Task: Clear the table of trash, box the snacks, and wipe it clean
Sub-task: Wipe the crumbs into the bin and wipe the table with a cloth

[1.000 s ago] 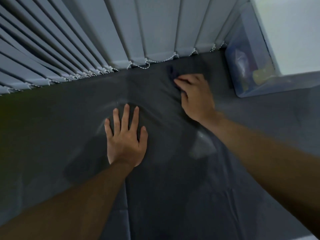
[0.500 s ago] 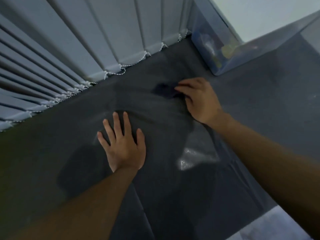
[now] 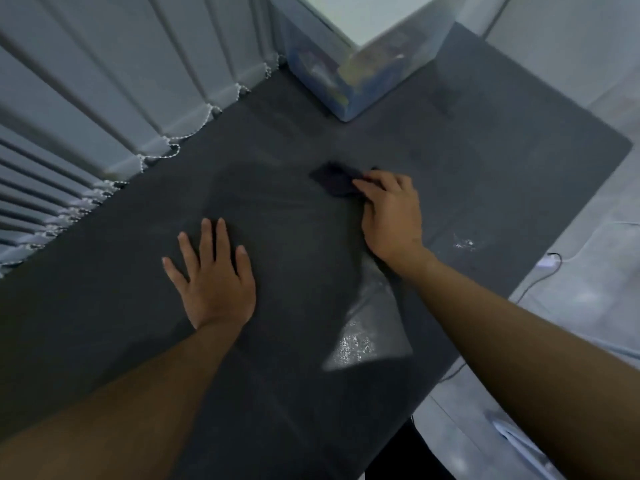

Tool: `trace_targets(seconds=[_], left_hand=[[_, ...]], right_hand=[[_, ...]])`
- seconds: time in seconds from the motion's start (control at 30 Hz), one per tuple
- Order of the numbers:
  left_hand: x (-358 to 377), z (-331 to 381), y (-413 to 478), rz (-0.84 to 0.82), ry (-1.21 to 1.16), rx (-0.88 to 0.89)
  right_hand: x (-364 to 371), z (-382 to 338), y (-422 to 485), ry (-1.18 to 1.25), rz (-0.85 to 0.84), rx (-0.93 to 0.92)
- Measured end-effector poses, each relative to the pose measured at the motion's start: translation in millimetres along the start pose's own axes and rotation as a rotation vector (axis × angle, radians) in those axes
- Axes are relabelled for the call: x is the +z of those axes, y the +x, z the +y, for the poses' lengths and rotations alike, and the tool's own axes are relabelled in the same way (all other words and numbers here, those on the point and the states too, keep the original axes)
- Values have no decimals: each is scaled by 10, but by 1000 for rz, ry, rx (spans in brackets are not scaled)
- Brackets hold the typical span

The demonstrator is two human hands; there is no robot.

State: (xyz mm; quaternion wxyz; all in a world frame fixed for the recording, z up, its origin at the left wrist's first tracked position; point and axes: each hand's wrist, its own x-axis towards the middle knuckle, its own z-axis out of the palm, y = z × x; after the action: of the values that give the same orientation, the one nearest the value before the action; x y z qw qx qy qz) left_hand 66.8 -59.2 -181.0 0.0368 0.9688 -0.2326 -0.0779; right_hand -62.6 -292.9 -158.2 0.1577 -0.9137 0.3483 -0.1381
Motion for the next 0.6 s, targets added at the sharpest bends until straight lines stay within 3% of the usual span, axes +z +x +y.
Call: trace_targets(seconds=[0.07,0.2,0.27,0.3,0.37,0.43,0.47,0.6], left_hand=[[-40,16,-5,23,-20,5],[-130,176,106,70,-124,-46],[-160,337,190,81,-184,25],[-149,434,210,69,-185,93],[-83,640,198,20,-169,204],[4,779,151,-11,-116,215],[48,803,122,-12,-71,208],[109,774,121,-14,9,210]], right_hand=[[9,-71,-182,14,39,41],[-27,0,-614,67,-31,-345],[-114,198,-607,1,-72,-418],[-161,302,-573,-32,-51,-336],[-244,438,-523,-56,46,13],[-271,380,-581,-35,101,239],[-257,325,-658,-19,98,210],[-294,368,-1010,-28,-52,-212]])
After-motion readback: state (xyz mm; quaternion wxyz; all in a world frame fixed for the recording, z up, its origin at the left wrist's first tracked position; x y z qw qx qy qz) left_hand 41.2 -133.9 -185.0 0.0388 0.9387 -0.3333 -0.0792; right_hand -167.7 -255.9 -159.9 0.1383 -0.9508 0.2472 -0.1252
